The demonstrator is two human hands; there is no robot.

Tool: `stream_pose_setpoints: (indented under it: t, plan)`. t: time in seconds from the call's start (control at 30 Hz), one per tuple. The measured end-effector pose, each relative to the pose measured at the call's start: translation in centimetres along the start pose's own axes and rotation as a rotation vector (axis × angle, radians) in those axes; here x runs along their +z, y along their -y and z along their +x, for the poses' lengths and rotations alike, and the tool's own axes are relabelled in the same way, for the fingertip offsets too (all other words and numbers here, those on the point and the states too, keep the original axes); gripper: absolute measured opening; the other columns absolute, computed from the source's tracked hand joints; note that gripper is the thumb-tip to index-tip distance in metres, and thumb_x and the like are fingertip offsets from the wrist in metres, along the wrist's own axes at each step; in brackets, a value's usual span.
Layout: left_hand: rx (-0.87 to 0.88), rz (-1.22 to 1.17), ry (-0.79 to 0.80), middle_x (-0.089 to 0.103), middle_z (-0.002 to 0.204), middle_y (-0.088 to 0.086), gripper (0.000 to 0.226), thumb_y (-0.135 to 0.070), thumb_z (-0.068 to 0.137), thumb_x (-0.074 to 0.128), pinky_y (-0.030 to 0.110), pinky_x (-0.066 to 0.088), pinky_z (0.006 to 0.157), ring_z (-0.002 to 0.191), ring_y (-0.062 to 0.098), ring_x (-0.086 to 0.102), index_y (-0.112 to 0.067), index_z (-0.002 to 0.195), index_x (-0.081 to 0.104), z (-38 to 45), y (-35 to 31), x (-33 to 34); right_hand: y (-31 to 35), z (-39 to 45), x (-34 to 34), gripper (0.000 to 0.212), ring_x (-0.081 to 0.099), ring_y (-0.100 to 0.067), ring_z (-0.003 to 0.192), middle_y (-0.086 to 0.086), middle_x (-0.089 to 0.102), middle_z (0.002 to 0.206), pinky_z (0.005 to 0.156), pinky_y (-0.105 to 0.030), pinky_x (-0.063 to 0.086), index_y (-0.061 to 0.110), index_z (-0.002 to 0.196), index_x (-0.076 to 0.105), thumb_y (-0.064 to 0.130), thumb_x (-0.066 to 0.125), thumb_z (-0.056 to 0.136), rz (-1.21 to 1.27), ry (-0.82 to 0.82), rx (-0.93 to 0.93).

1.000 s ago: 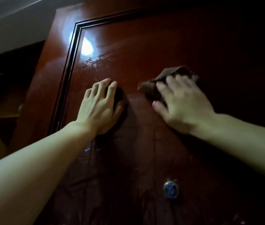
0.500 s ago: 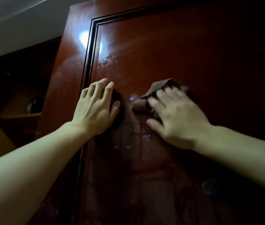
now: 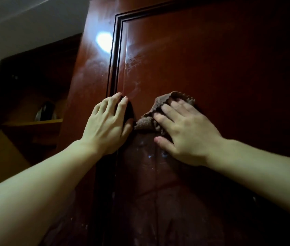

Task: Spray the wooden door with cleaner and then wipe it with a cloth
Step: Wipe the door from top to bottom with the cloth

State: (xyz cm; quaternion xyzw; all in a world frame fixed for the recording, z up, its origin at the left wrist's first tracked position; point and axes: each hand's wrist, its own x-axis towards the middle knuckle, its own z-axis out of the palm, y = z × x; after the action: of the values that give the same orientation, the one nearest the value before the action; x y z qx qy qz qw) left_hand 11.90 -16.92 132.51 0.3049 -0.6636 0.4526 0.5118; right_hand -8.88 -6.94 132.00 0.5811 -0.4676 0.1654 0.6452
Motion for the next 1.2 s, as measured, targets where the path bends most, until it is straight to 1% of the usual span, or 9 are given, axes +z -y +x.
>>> stream_pose_setpoints:
  t: [0.07,0.23,0.37,0.5,0.7,0.83,0.93,1.13,1.2]
  plan:
    - [0.011,0.001,0.004,0.043,0.144,0.022,0.068,-0.045,0.090,0.032,0.050,0.037,0.102,0.127,0.040,0.043,-0.001,0.140,0.042,-0.4,0.3,0.1,-1.1,1.4,-0.3,0.075,0.048,-0.037,0.129,-0.017,0.054,0.137,0.115,-0.045,0.026,0.013,0.136,0.054,0.061,0.026,0.085,-0.021,0.008,0.006]
    - [0.045,0.012,0.003,0.043,0.144,0.021,0.064,-0.041,0.092,0.032,0.049,0.036,0.106,0.133,0.038,0.041,-0.001,0.140,0.044,-1.5,2.1,0.2,-2.9,5.6,-1.4,0.077,0.027,-0.036,0.140,-0.017,0.033,0.151,0.119,-0.044,0.010,0.012,0.148,0.032,0.061,0.023,0.090,-0.021,0.033,0.278]
    - [0.057,0.023,0.003,0.044,0.144,0.020,0.060,-0.039,0.094,0.032,0.048,0.036,0.106,0.134,0.036,0.040,0.000,0.139,0.046,-2.4,3.4,0.5,3.1,2.7,0.2,0.077,0.052,-0.041,0.121,-0.021,0.058,0.128,0.111,-0.050,0.032,0.008,0.129,0.058,0.061,0.028,0.084,0.020,-0.054,0.038]
    - [0.080,0.045,0.008,0.039,0.148,0.022,0.060,-0.035,0.094,0.034,0.049,0.038,0.106,0.135,0.037,0.039,0.002,0.140,0.044,-3.3,3.9,0.8,4.8,1.5,1.1,0.071,0.055,-0.037,0.123,-0.017,0.061,0.130,0.111,-0.049,0.032,0.012,0.129,0.062,0.060,0.033,0.086,0.020,0.016,-0.110]
    - [0.131,0.052,0.004,0.031,0.155,0.018,0.062,-0.039,0.096,0.030,0.049,0.038,0.107,0.140,0.034,0.034,-0.002,0.147,0.037,-3.8,5.0,0.9,1.7,7.1,-0.5,0.082,0.026,-0.034,0.142,-0.015,0.033,0.153,0.121,-0.044,0.010,0.015,0.150,0.033,0.063,0.015,0.085,0.013,0.039,0.177]
    - [0.167,0.051,0.029,0.026,0.157,0.017,0.065,-0.039,0.094,0.030,0.050,0.038,0.107,0.142,0.033,0.032,-0.002,0.148,0.033,-4.3,5.7,1.2,6.7,4.2,1.0,0.068,0.052,-0.037,0.123,-0.017,0.060,0.129,0.111,-0.048,0.033,0.012,0.129,0.060,0.055,0.030,0.086,0.067,-0.088,-0.021]
    - [0.172,0.041,0.061,0.022,0.159,0.015,0.071,-0.044,0.092,0.029,0.050,0.036,0.109,0.145,0.030,0.026,-0.004,0.150,0.029,-4.8,6.1,1.4,7.8,2.9,1.6,0.057,0.058,-0.033,0.121,-0.012,0.064,0.125,0.109,-0.046,0.036,0.015,0.122,0.066,0.049,0.035,0.089,0.094,-0.077,-0.170]
    - [0.196,0.016,0.073,0.010,0.162,0.006,0.090,-0.069,0.086,0.029,0.045,0.028,0.115,0.149,0.022,0.013,-0.012,0.155,0.018,-4.5,6.8,0.8,6.1,7.8,1.0,0.066,0.051,-0.034,0.127,-0.014,0.059,0.133,0.114,-0.044,0.029,0.013,0.128,0.062,0.044,0.024,0.083,0.082,-0.070,-0.002]
    - [0.229,-0.001,0.104,0.007,0.163,0.005,0.100,-0.078,0.080,0.030,0.044,0.025,0.117,0.150,0.021,0.010,-0.014,0.155,0.015,-4.5,7.3,0.5,7.5,7.2,1.1,0.060,0.054,-0.033,0.123,-0.012,0.064,0.124,0.111,-0.044,0.033,0.013,0.117,0.066,0.041,0.028,0.080,0.090,-0.078,-0.064]
